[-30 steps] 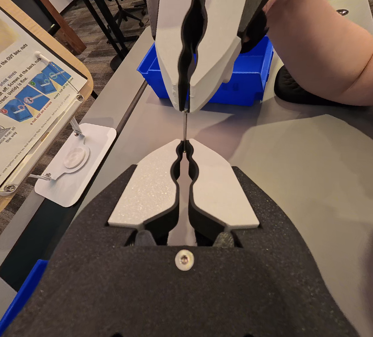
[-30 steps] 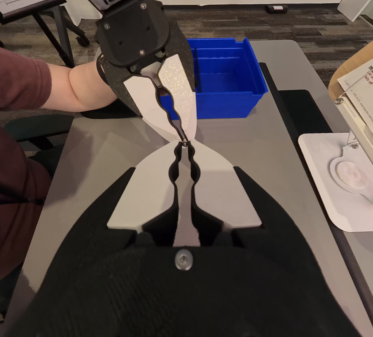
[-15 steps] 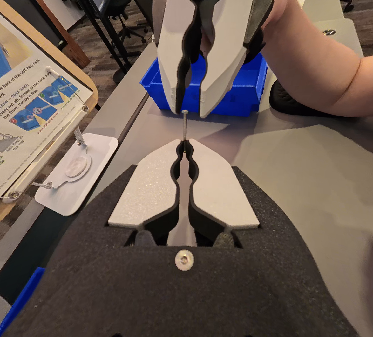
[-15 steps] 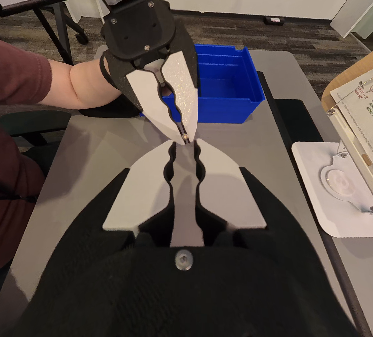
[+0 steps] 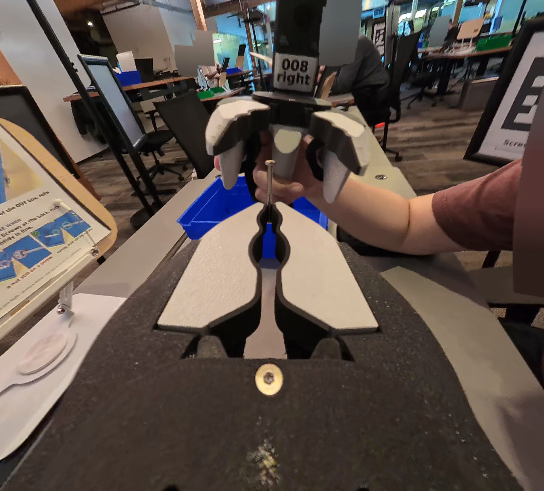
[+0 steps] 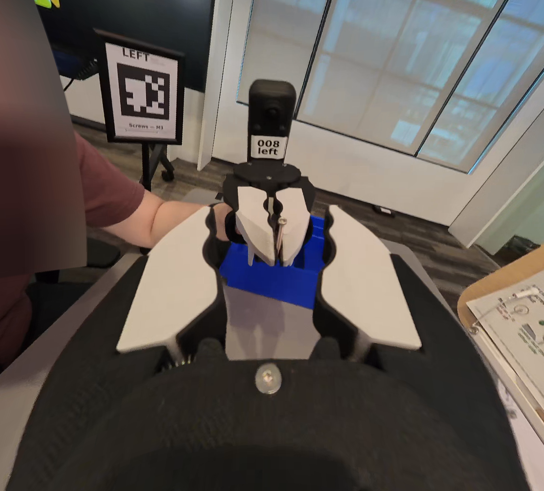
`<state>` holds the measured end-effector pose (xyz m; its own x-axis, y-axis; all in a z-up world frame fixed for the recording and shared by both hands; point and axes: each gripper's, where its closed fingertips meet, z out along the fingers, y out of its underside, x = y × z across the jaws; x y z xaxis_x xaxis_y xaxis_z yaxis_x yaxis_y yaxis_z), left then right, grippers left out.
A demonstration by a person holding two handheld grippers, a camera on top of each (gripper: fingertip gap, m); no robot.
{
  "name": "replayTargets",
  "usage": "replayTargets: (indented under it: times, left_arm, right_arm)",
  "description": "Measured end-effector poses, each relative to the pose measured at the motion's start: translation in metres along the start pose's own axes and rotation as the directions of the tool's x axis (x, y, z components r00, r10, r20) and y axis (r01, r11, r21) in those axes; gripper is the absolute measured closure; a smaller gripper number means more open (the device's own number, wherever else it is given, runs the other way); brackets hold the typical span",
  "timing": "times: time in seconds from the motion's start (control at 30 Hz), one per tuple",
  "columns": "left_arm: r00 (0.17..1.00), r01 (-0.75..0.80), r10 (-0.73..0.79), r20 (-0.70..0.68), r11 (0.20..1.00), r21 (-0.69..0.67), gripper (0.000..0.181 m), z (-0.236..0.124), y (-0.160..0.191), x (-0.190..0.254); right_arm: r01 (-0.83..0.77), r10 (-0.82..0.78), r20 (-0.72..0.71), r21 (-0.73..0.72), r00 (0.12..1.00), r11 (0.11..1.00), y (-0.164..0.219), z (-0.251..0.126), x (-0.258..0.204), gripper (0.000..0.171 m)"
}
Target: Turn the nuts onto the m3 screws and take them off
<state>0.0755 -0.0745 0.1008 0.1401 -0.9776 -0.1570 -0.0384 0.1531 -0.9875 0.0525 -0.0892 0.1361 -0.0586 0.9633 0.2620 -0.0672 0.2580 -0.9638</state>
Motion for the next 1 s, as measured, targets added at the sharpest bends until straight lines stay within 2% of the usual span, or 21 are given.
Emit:
replayTargets:
  times: [0.17, 0.57, 1.0]
  left_arm:
    - [0.998, 0.062, -0.061, -0.025, 0.996, 0.061, 0.179, -0.002, -0.006, -0.001]
    - [0.997, 0.078, -0.078, -0.004, 0.994, 0.070, 0.179, -0.004, -0.006, -0.007]
    - [0.995, 0.088, -0.091, 0.037, 0.994, 0.070, 0.179, -0.011, -0.008, -0.017]
  right_arm:
    - [-0.015, 0.015, 0.001, 0.048, 1.000, 0.999, -0.002, 0.013, -0.006, 0.090]
    - [0.002, -0.003, 0.031, 0.020, 1.000, 1.000, 0.005, 0.023, -0.016, 0.089]
    - [0.042, -0.042, -0.010, -0.016, 0.999, 0.999, 0.009, 0.020, -0.009, 0.086]
